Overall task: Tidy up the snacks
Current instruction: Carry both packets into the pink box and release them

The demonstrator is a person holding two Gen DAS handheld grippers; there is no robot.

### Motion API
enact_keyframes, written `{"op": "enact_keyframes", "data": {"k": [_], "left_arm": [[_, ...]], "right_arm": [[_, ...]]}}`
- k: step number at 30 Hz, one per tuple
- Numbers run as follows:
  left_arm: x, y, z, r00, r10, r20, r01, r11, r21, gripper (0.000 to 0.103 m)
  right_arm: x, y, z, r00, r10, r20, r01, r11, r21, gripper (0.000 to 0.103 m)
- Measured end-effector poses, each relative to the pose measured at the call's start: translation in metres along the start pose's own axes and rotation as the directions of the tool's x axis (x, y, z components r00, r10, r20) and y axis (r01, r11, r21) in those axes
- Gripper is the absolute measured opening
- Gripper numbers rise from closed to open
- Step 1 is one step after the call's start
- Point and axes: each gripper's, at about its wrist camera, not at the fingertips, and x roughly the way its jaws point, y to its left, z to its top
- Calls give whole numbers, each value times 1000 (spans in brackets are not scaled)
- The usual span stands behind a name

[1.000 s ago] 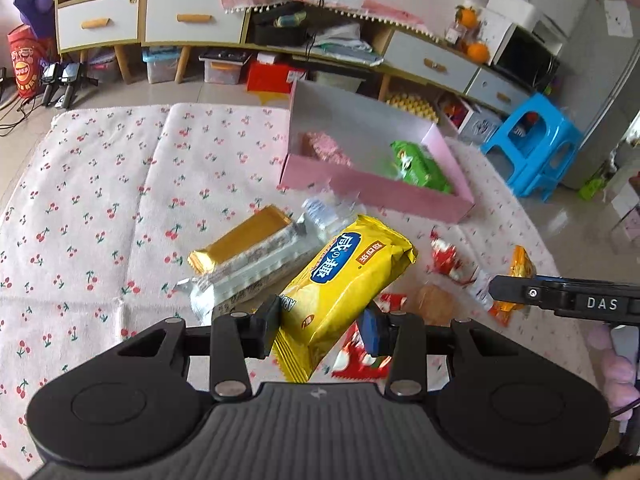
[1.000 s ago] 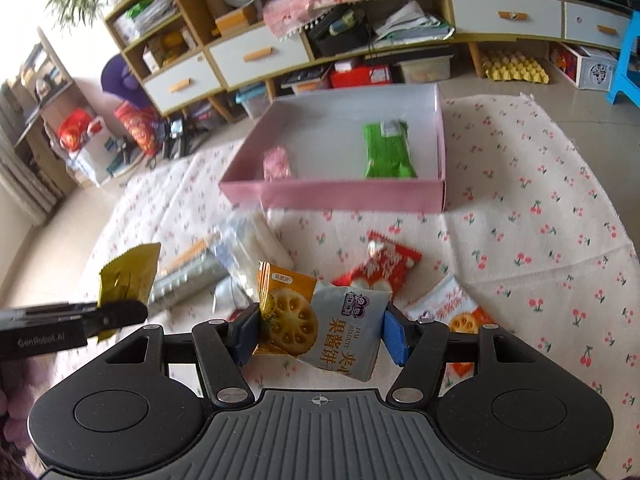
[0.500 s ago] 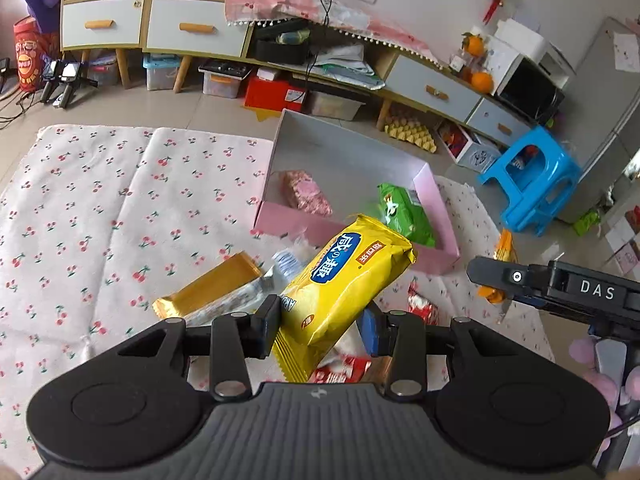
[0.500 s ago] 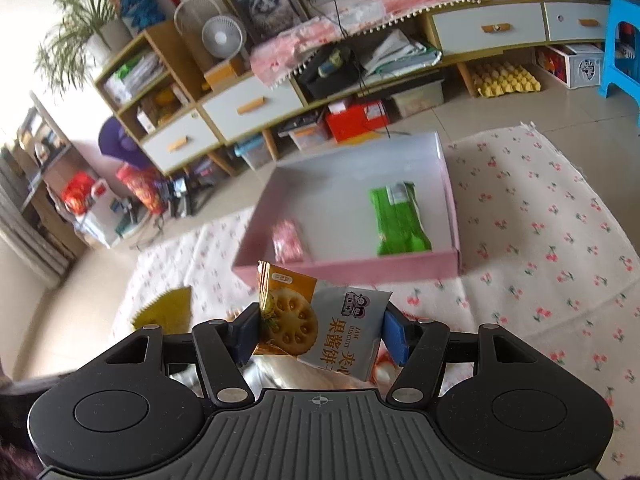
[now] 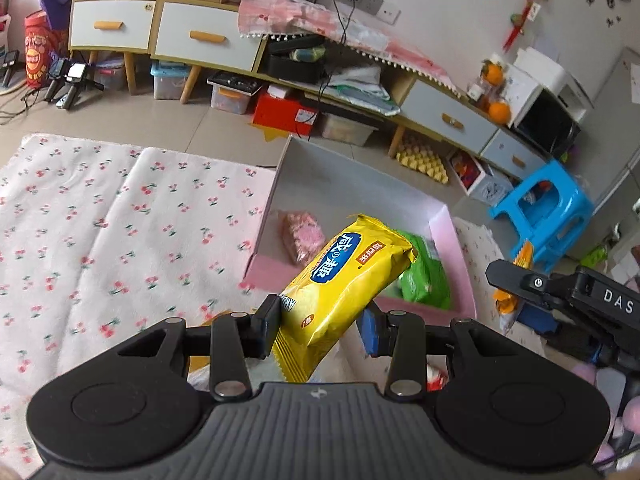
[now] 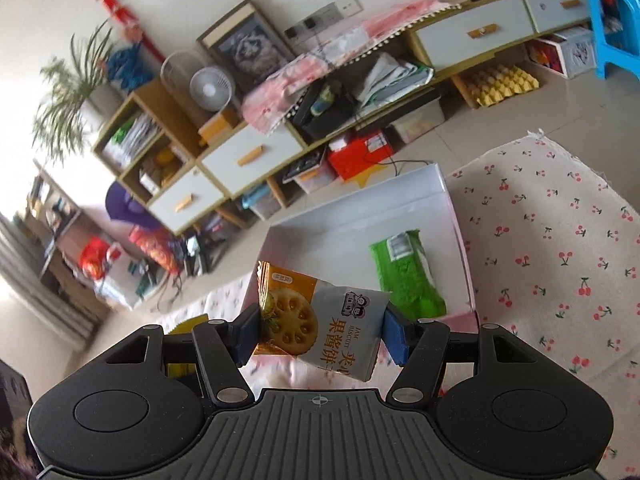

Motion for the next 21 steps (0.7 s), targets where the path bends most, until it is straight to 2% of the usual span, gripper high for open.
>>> {"op": "enact_keyframes", "data": {"k": [4,7,12,16,19,21], "left_arm": [[15,-10,6,1000,-20,10,20,1000,-17,38],[30,-19,16,1000,-25,4,25,1000,1,38],[54,-20,22,997,-71,-6,71,997,-42,38],[67,-21,22,997,-82,-7,82,994,-66,38],[73,-24,21,997,-81,-2,80,995,-64,38],[75,-24,20,997,-77,2,77,995,-62,38]], "right_arm": [[12,-9,5,1000,5,13,-6,998,60,62],[28,-14,9,1000,6,-19,-4,995,100,62],[50,-13,22,1000,-20,-20,21,998,59,63],[65,-26,29,999,-41,-6,41,993,106,63],[74,-31,33,996,-89,5,88,991,97,63],[79,-38,36,996,-87,7,86,990,108,63]]}}
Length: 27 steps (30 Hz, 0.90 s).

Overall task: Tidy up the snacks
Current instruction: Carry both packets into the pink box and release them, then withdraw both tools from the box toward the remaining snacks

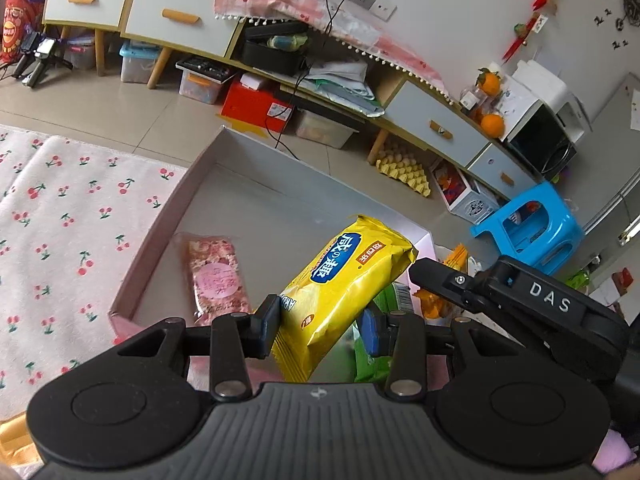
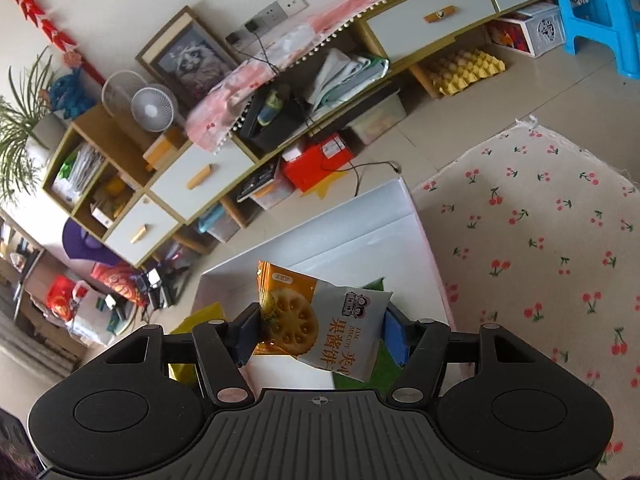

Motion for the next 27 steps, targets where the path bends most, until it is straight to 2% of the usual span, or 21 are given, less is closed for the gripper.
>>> {"op": "enact_keyframes", "data": {"k": [4,8,9,10,12,17,19,23,27], "left_arm": [[5,6,-2,1000,-1,-7,1,1000,-26,38],[6,7,-3,1000,5,-9,-5,1000,-22,38],[6,6,-2,1000,6,-8,-6,1000,-18,37],[6,5,-1,1000,10,-3,-10,1000,-15,39],[2,4,-1,1000,14,13,-14,1000,-10,42],[-2,-1,0,1000,15,14,-15,1000,17,61],[-3,-3,0,1000,17,8,-17,999,27,66],[-10,-9,-1,1000,16,-6,-15,999,43,73],[-20,-16,0,1000,22,-11,-21,996,88,81]], "right_arm": [[12,-11,4,1000,-3,-17,4,999,45,64],[13,-12,7,1000,-7,-1,7,999,40,64],[12,-12,7,1000,-2,1,2,999,37,67],[12,-11,8,1000,2,0,-2,999,36,74],[12,-11,7,1000,6,-8,-6,999,41,79],[8,-13,11,1000,11,-24,-10,999,53,81],[4,-13,13,1000,7,-18,-6,998,56,85],[-8,-14,15,1000,-2,-16,3,998,59,85],[-21,-5,13,1000,-18,-25,18,1000,14,85]]}}
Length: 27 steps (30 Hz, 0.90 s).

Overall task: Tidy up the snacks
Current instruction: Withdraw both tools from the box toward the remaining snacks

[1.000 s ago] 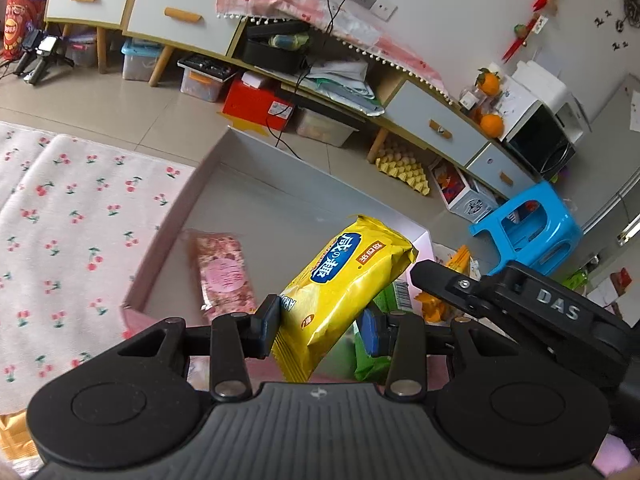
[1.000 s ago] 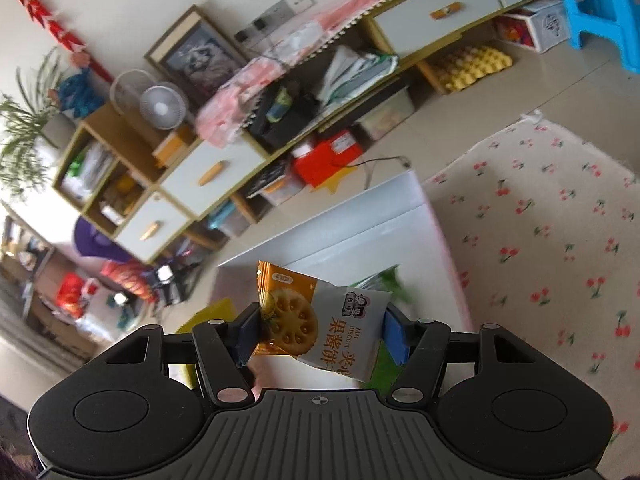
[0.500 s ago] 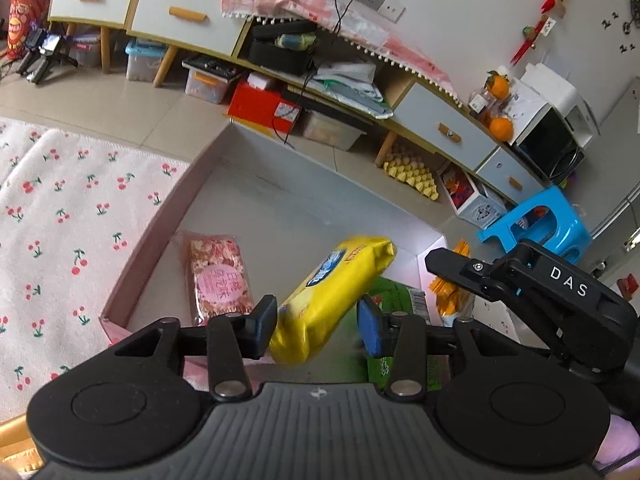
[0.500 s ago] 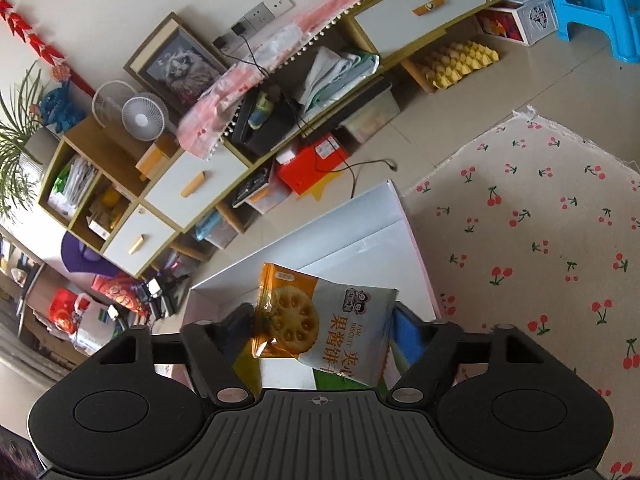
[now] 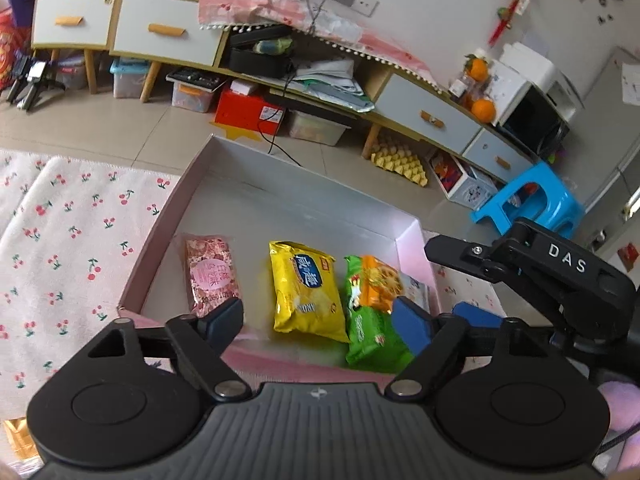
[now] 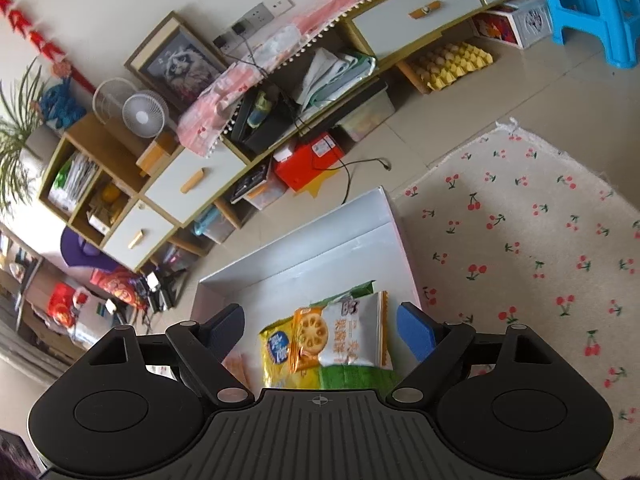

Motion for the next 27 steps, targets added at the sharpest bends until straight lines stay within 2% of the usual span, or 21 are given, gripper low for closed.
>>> {"op": "enact_keyframes", "data": {"k": [4,14,20,27], "left_arm": [[-12,-5,-4,1000,17,-8,-16,999,30,86],[-42,-7,-19,997,61,-41,-57,995,87,93],[-57,-6,-32,993,98,-59,-90,988,122,98],[-65,0,-46,983,153,-103,-137,980,146,100]], "right_arm": [[-17,9,-4,1000,-9,-6,8,999,-47,89],[-63,19,-18,998,-59,-23,56,992,-115,90],[-83,28,-34,994,-88,-62,75,980,-183,90],[-95,36,-60,986,-121,-117,85,957,-278,91]]}}
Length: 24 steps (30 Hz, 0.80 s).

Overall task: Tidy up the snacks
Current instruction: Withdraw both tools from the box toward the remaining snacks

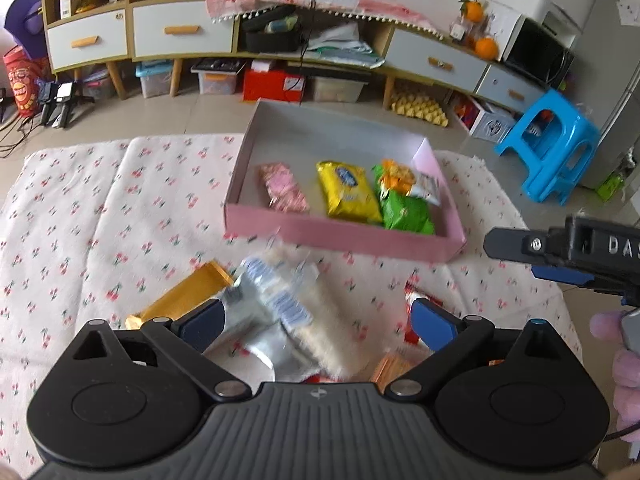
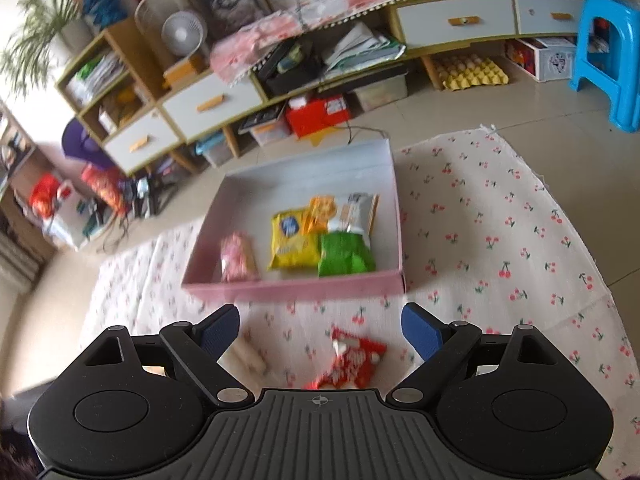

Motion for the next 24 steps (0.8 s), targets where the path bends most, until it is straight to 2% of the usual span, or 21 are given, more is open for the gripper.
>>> {"op": "enact_keyframes", "data": {"k": [4,11,18,24], "left_arm": [[-1,5,-11,1000,1,-5,-1,1000,-16,100],[-8,13,-23,1000,10,14,-10,1000,20,100],[-17,28,-25,996,61,71,-67,994,85,102],[-11,45,-24,985,142,100,-155,978,140,102]], "right_arm": [[1,5,-18,999,-16,-34,14,998,-62,94],[3,3,-41,996,-18,-91,9,995,-103,94],[-3,-12,-50,995,-52,-89,40,990,-135,94],[-8,-31,-51,992,-105,-70,92,983,-160,94]]}}
